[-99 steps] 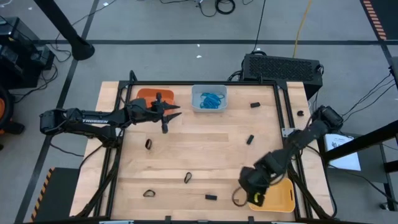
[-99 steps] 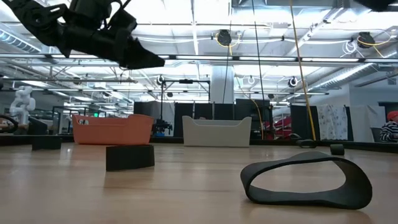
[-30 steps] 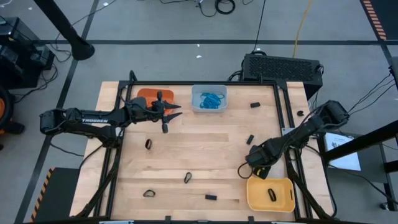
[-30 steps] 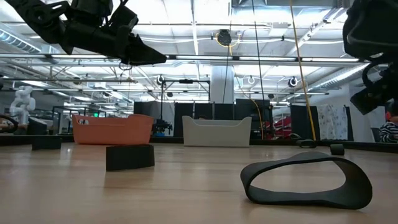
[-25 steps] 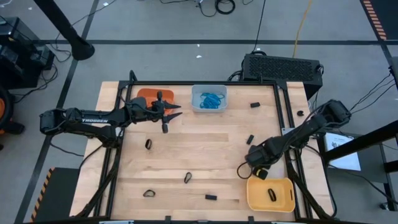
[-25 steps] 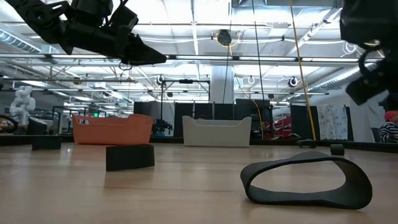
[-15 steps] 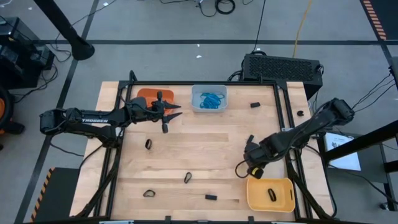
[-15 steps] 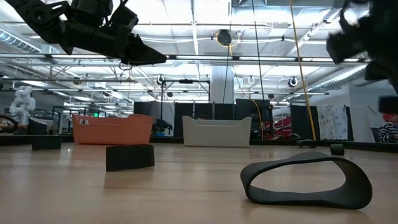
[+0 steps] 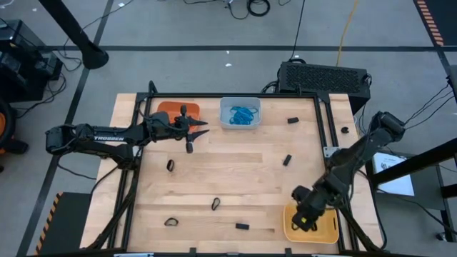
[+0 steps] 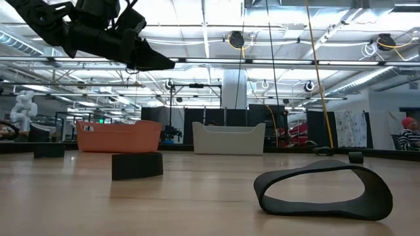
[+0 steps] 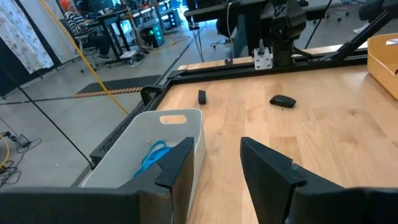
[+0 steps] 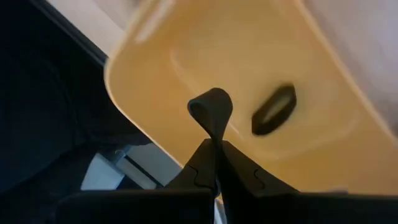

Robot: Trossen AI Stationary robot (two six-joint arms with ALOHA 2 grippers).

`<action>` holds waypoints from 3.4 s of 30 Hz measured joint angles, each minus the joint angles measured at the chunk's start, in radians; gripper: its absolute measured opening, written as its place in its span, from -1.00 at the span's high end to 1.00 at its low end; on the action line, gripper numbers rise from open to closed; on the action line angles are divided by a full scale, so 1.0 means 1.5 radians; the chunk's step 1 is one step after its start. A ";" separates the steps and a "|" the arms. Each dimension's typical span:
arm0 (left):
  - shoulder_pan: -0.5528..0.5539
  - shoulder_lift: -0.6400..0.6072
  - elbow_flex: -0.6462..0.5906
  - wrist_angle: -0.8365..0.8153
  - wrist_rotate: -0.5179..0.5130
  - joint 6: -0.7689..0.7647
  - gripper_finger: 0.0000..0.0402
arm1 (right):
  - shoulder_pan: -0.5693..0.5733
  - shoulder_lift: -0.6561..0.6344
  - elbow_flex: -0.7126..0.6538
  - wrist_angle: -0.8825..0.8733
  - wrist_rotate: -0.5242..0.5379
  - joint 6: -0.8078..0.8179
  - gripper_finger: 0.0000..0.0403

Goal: Sort rubber bands into baskets
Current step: Put the black rubberband into the yellow bin

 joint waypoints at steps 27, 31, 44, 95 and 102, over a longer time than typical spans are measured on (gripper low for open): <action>0.000 0.000 0.000 -0.019 0.000 0.005 0.31 | 0.076 0.024 -0.001 0.035 0.000 0.094 0.35; 0.000 -0.009 0.000 -0.061 -0.005 0.008 0.31 | 0.057 0.023 -0.001 0.071 0.005 0.092 0.33; 0.001 -0.165 0.022 -0.267 -0.074 0.020 0.31 | -0.105 0.022 -0.001 0.156 0.143 -0.128 0.33; 0.001 -0.160 0.022 -0.297 -0.073 0.006 0.31 | -0.280 0.325 0.008 0.847 0.252 -1.099 0.05; 0.001 -0.160 0.023 -0.352 -0.073 0.007 0.31 | -0.279 0.325 0.094 0.704 0.249 -1.121 -0.09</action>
